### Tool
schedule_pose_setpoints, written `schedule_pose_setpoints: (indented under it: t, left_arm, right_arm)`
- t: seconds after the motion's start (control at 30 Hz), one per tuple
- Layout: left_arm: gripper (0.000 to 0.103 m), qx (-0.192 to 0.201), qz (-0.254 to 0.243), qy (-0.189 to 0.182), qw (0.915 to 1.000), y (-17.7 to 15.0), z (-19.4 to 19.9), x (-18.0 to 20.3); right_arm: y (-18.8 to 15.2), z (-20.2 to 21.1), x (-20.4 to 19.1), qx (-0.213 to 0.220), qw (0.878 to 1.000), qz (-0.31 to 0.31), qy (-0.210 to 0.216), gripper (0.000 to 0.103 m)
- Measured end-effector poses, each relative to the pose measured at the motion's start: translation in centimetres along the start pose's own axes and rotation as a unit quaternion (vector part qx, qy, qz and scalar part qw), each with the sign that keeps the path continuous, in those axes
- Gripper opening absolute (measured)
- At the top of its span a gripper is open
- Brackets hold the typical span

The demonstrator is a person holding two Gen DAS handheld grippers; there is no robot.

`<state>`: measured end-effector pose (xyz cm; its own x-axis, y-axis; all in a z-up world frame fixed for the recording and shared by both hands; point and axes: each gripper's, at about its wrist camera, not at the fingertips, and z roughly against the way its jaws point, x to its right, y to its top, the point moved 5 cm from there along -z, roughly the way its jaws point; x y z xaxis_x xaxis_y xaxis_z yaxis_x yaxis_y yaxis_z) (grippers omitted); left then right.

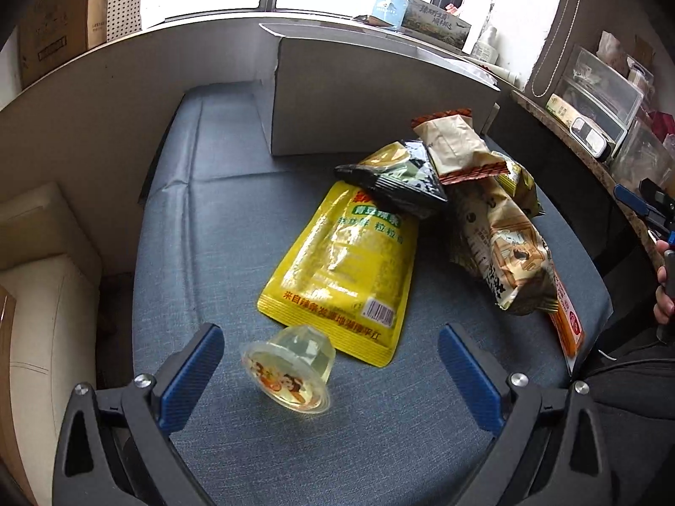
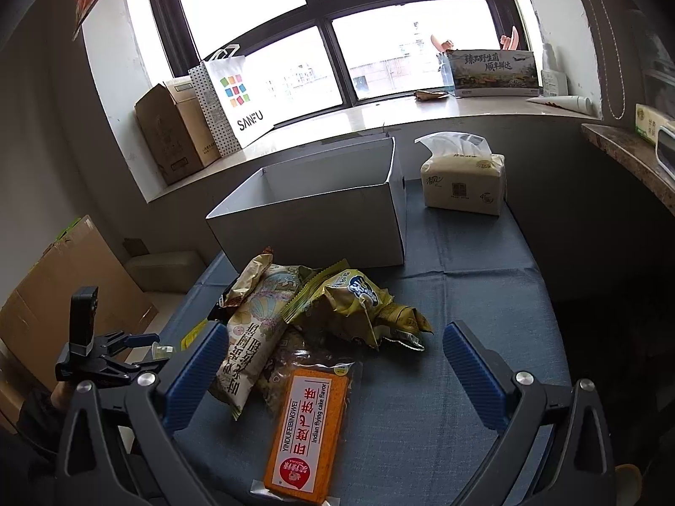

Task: Organize snacks
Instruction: 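Grasp the clear jelly cup with the left gripper, then carry the jelly cup to the box with the left gripper while the right grasps a brown snack bag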

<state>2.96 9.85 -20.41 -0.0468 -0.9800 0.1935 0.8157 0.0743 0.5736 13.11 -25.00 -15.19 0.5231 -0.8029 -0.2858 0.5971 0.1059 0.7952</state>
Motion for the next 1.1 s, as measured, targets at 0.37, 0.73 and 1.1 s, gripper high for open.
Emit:
schedule_pose_setpoints:
  t: [0.37, 0.73, 1.1]
  left_arm:
    - [0.050, -0.002, 0.002, 0.024, 0.9997, -0.6, -0.2, -1.0]
    - [0.050, 0.085, -0.021, 0.003, 0.9962, 3.1, 5.1, 1.9]
    - [0.050, 0.116, -0.041, -0.020, 0.9922, 4.1, 7.0, 4.1]
  right_arm:
    - [-0.4, -0.4, -0.3, -0.007, 1.000, 0.005, -0.004, 0.103]
    - [0.1, -4.0, -3.6, -0.038, 0.997, 0.074, 0.004, 0.103]
    - [2.9, -15.4, -9.4, -0.103, 0.980, 0.171, 0.016, 0.103]
